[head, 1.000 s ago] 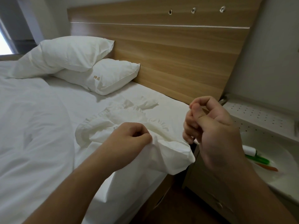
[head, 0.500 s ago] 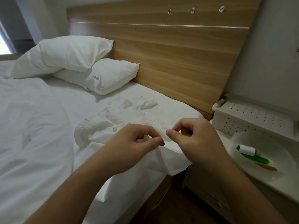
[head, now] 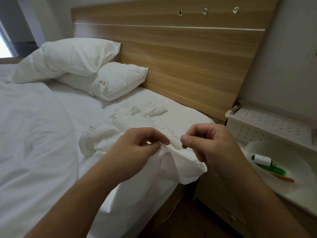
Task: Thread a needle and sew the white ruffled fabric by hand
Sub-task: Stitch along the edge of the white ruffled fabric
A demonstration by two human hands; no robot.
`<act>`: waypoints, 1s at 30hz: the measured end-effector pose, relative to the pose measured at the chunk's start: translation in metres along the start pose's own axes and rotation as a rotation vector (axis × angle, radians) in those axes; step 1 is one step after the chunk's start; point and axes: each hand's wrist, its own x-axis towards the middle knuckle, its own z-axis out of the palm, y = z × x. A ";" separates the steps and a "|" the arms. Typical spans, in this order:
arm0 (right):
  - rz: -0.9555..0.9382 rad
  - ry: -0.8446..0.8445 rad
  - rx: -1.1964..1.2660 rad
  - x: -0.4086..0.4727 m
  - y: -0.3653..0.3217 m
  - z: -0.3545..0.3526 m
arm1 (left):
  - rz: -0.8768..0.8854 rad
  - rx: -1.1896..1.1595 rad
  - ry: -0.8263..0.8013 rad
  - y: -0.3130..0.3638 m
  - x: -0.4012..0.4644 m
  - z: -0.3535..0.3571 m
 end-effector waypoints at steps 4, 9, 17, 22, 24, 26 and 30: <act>-0.009 -0.289 0.094 -0.005 -0.009 0.000 | 0.014 -0.033 0.053 0.000 0.000 0.000; 0.106 -0.400 -0.034 -0.008 -0.015 0.008 | 0.009 -0.066 0.117 0.002 0.000 0.000; 0.049 0.075 -0.108 -0.003 0.000 0.025 | 0.003 -0.001 0.104 0.004 -0.001 0.001; -0.057 0.072 -0.278 -0.004 0.008 0.032 | 0.032 -0.022 0.051 0.003 -0.001 0.004; -0.074 0.114 -0.325 -0.004 0.010 0.031 | 0.030 -0.020 0.056 0.002 -0.001 0.004; -0.073 0.134 -0.315 -0.004 0.010 0.030 | 0.028 -0.015 0.067 0.002 -0.001 0.003; -0.030 0.153 -0.241 -0.002 0.009 0.026 | 0.030 -0.012 0.071 0.003 -0.001 0.003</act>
